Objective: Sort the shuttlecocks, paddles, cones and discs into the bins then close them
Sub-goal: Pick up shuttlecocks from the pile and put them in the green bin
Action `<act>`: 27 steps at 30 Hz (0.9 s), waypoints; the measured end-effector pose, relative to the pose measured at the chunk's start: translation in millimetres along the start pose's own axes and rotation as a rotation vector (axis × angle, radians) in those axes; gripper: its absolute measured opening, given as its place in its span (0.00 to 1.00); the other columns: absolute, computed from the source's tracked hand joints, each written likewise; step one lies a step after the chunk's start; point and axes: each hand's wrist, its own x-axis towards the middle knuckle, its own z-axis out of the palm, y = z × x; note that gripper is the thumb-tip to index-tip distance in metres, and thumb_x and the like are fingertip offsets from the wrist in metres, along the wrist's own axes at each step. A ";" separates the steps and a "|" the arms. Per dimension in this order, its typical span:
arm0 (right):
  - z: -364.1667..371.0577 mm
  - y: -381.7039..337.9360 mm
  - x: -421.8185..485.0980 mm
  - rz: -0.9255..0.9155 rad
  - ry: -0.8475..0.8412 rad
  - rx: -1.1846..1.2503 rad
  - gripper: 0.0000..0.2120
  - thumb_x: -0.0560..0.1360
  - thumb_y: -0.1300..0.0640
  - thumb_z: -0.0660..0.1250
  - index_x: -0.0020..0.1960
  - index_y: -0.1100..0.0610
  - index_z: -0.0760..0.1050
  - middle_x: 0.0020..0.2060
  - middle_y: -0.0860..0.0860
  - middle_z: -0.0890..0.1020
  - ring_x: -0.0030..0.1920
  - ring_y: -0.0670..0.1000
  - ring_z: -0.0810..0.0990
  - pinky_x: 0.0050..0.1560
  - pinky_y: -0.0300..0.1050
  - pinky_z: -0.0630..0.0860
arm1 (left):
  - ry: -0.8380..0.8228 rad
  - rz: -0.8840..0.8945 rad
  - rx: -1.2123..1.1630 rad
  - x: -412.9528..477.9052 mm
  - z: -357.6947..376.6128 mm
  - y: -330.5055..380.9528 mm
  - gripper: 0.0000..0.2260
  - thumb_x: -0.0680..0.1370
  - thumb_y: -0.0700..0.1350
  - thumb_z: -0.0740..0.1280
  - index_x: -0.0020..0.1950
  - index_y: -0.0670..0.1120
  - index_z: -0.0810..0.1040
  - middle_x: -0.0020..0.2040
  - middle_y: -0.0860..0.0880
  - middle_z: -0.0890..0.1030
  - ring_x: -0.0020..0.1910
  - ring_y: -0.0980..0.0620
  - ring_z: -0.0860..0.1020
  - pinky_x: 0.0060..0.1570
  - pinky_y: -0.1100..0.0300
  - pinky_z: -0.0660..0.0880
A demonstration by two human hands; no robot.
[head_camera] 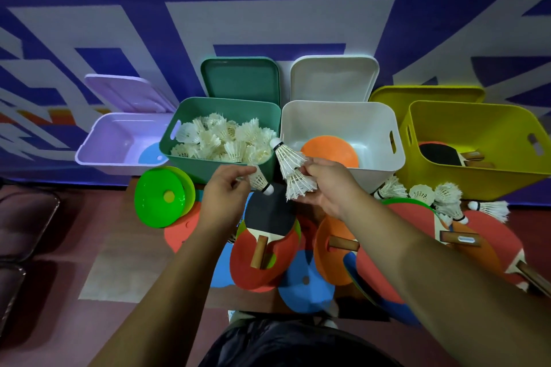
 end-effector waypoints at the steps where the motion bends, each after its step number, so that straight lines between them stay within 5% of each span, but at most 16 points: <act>1: 7.4 -4.6 2.1 -0.001 0.006 0.004 0.08 0.85 0.62 0.63 0.58 0.58 0.80 0.50 0.57 0.83 0.49 0.60 0.84 0.50 0.70 0.84 | 0.004 0.017 0.005 5.7 -4.3 1.4 0.12 0.82 0.39 0.67 0.57 0.54 0.87 0.56 0.55 0.81 0.46 0.56 0.80 0.49 0.54 0.79; 5: 37.6 -25.9 12.1 0.029 0.001 0.046 0.09 0.85 0.61 0.62 0.61 0.56 0.80 0.50 0.57 0.86 0.43 0.57 0.86 0.38 0.55 0.83 | 0.033 0.017 -0.043 32.2 -24.5 3.7 0.13 0.81 0.40 0.67 0.57 0.54 0.87 0.55 0.56 0.80 0.44 0.55 0.79 0.48 0.53 0.78; 10: 75.3 -47.6 37.5 0.088 -0.040 0.117 0.13 0.86 0.58 0.61 0.68 0.55 0.78 0.59 0.56 0.87 0.55 0.59 0.87 0.51 0.60 0.84 | 0.053 -0.006 -0.052 68.8 -54.4 -2.9 0.12 0.81 0.45 0.67 0.57 0.59 0.86 0.50 0.53 0.80 0.42 0.53 0.79 0.49 0.51 0.79; 15: 107.3 -63.7 63.3 0.074 0.108 0.042 0.15 0.84 0.63 0.54 0.59 0.54 0.79 0.37 0.52 0.77 0.29 0.47 0.73 0.27 0.41 0.78 | 0.074 -0.010 -0.059 99.8 -76.8 -4.9 0.13 0.82 0.42 0.66 0.59 0.56 0.86 0.59 0.55 0.81 0.49 0.55 0.81 0.55 0.49 0.82; 19: 123.1 -64.8 88.3 0.068 0.147 -0.077 0.04 0.86 0.59 0.60 0.55 0.55 0.74 0.36 0.50 0.73 0.31 0.47 0.74 0.29 0.43 0.79 | 0.060 -0.023 -0.067 124.3 -88.5 -17.2 0.13 0.82 0.43 0.65 0.60 0.56 0.85 0.59 0.55 0.82 0.43 0.54 0.81 0.52 0.48 0.82; 27: 133.0 -55.5 109.3 0.007 0.201 -0.333 0.03 0.84 0.58 0.63 0.52 0.55 0.74 0.40 0.52 0.76 0.33 0.51 0.74 0.33 0.46 0.77 | 0.066 -0.074 -0.097 162.9 -95.9 -46.1 0.12 0.81 0.44 0.66 0.57 0.57 0.86 0.55 0.53 0.82 0.48 0.55 0.80 0.58 0.44 0.81</act>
